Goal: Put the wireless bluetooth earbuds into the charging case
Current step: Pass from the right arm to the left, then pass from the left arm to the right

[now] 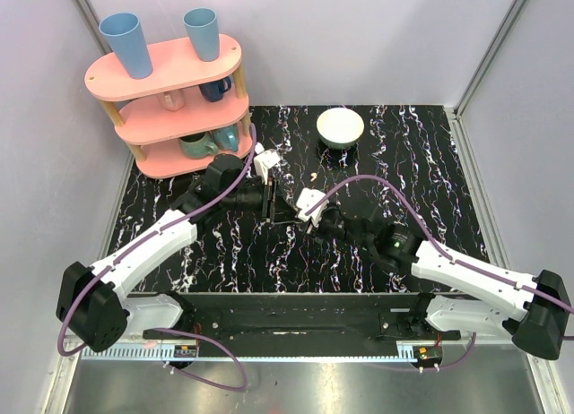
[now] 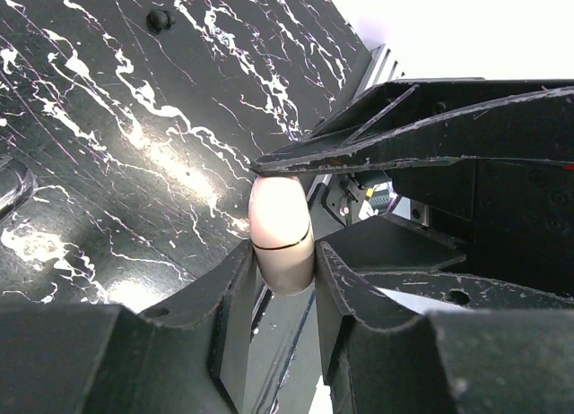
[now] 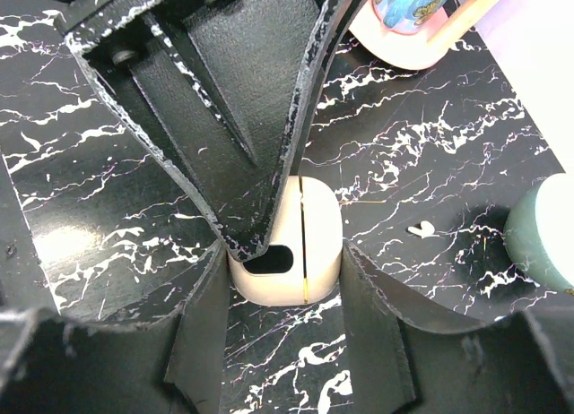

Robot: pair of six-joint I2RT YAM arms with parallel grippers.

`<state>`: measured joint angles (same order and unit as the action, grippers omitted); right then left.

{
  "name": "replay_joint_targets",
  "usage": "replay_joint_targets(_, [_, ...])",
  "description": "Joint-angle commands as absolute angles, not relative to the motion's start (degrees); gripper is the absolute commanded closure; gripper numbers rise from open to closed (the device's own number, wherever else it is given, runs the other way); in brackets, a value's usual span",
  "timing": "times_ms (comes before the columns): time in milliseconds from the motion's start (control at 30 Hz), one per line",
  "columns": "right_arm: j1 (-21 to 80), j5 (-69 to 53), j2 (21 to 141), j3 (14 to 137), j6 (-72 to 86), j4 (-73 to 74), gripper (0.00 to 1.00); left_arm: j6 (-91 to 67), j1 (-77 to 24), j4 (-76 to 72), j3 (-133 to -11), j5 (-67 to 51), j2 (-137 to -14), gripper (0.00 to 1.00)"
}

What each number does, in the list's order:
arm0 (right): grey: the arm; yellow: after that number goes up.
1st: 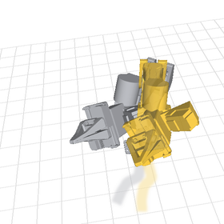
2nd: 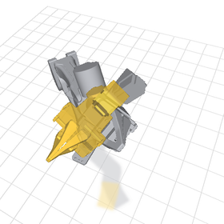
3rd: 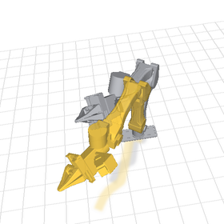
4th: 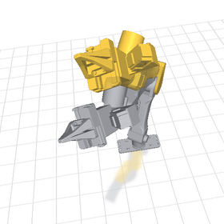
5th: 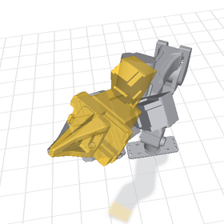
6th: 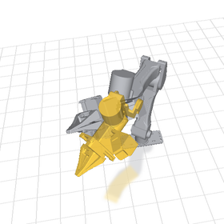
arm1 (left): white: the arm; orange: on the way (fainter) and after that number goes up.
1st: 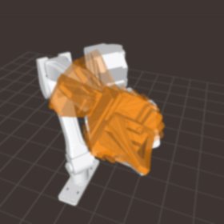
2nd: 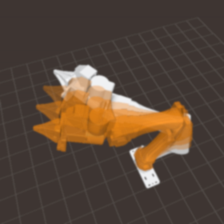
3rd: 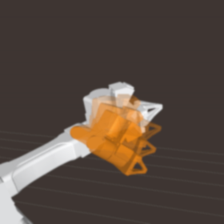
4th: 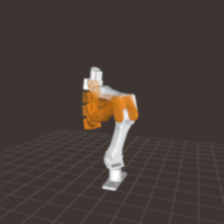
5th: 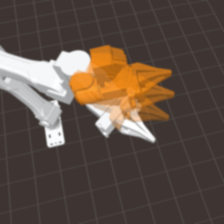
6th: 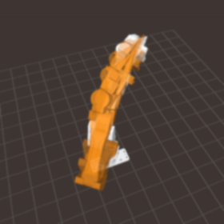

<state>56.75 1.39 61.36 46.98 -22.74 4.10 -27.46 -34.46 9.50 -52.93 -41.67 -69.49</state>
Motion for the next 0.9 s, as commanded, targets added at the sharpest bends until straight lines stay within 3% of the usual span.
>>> replay_joint_targets(0, [57.30, 0.53, 59.50, 46.76, -23.47, 0.79, 0.96, -25.93, -35.24, 7.82, -55.81, -43.33, -69.35, 0.84])
replay_joint_targets(67, [57.30, 0.35, 59.15, 46.67, -23.47, 0.70, 0.89, -25.66, -35.16, 7.65, -55.81, -43.33, -69.26, 0.91])
replay_joint_targets(100, [57.30, 0.44, 59.06, 46.76, -23.38, 0.62, 0.79, -25.58, -35.24, 7.47, -55.64, -43.24, -69.26, 0.94])
replay_joint_targets(133, [57.30, 0.79, 58.89, 46.76, -22.60, 0.53, 0.61, -25.32, -35.24, 7.38, -55.55, -42.89, -69.08, 1.00])
replay_joint_targets(233, [57.30, 3.06, 57.84, 46.93, -20.48, -1.65, 0.33, -24.35, -35.24, 7.30, -54.67, -39.38, -67.68, 1.00])
replay_joint_targets(333, [57.30, 6.92, 56.35, 47.28, -16.36, -2.81, 0.19, -22.25, -35.25, 7.82, -53.97, -34.21, -64.53, 1.00])
replay_joint_targets(567, [57.22, 12.47, 50.80, 46.93, 1.29, -6.33, 0.01, -18.46, -35.07, 5.64, -50.37, -18.82, -56.70, 1.00])
replay_joint_targets(767, [57.13, 19.51, 54.31, 50.63, 33.79, -3.60, 0.00, -16.27, -35.16, -9.03, -41.77, -18.19, -49.32, 1.00])
replay_joint_targets(867, [57.04, 17.15, 54.93, 46.95, 46.99, -11.40, 0.00, -14.68, -35.24, -17.73, -36.68, -19.77, -46.24, 1.00])
